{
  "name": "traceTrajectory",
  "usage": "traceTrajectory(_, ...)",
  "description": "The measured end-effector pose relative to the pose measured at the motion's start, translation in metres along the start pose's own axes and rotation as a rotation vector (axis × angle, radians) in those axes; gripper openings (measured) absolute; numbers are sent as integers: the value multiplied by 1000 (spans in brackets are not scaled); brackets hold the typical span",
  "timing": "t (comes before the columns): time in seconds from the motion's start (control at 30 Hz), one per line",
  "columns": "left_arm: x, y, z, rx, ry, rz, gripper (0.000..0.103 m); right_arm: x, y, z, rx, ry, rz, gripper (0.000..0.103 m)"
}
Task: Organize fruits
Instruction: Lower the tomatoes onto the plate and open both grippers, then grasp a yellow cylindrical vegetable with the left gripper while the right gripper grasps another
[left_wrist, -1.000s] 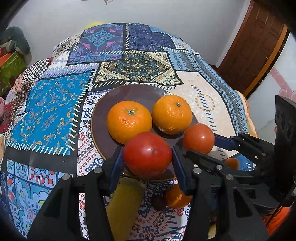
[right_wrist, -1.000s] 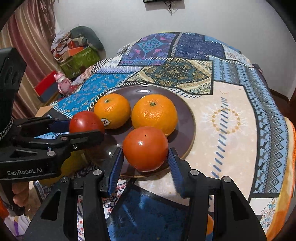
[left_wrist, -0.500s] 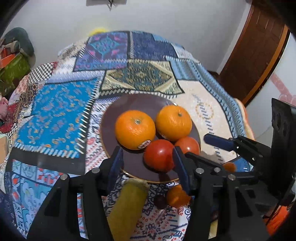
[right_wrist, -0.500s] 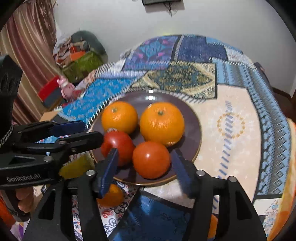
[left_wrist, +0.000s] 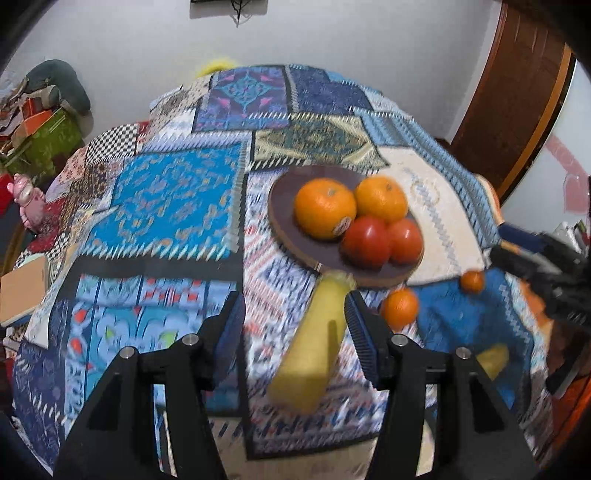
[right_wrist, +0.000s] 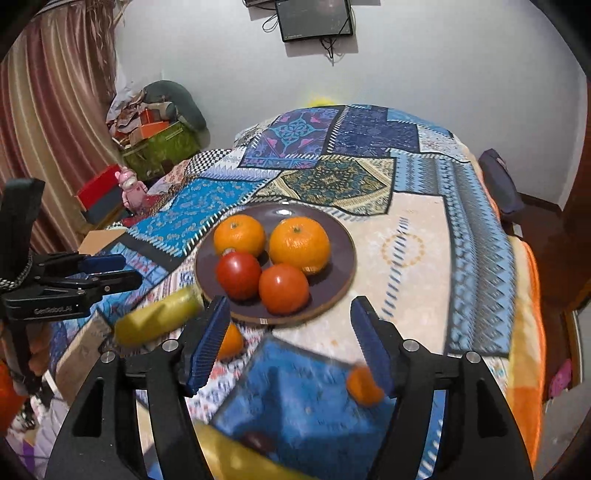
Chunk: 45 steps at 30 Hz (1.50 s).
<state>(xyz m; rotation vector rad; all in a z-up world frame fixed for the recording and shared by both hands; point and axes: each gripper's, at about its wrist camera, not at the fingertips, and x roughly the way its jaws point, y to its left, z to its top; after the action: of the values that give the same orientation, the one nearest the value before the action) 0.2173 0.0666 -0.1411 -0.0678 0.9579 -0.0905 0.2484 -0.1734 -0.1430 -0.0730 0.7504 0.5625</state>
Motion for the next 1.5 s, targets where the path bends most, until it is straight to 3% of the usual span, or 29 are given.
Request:
traceTrajectory(0.23, 19, 7, -28, -14, 75, -22, 56, 2, -14, -26, 58, 62, -13, 66)
traceTrajectory(0.47, 43, -8, -24, -4, 120, -82, 56, 4, -18, -41, 75, 91, 2, 66)
traceTrajectory(0.6, 53, -16, -22, 18, 109, -51, 47, 4, -15, -45, 67, 102, 13, 66)
traceTrajectory(0.77, 38, -13, -34, 23, 92, -52, 37, -9, -11, -55, 52, 95, 40, 68)
traceTrajectory(1.13, -8, -2, -78, -56, 97, -72, 37, -17, 17, -87, -18, 174, 102, 73)
traceTrajectory(1.27, -15, -7, -89, -43, 103, -71, 37, -4, 33, -86, -122, 199, 54, 81)
traceTrajectory(1.37, -16, -12, -93, -24, 106, -53, 37, 13, 42, -82, -193, 245, 50, 81)
traceTrajectory(1.5, -14, -14, -93, -18, 103, -41, 37, 24, 48, -74, -209, 286, 49, 69)
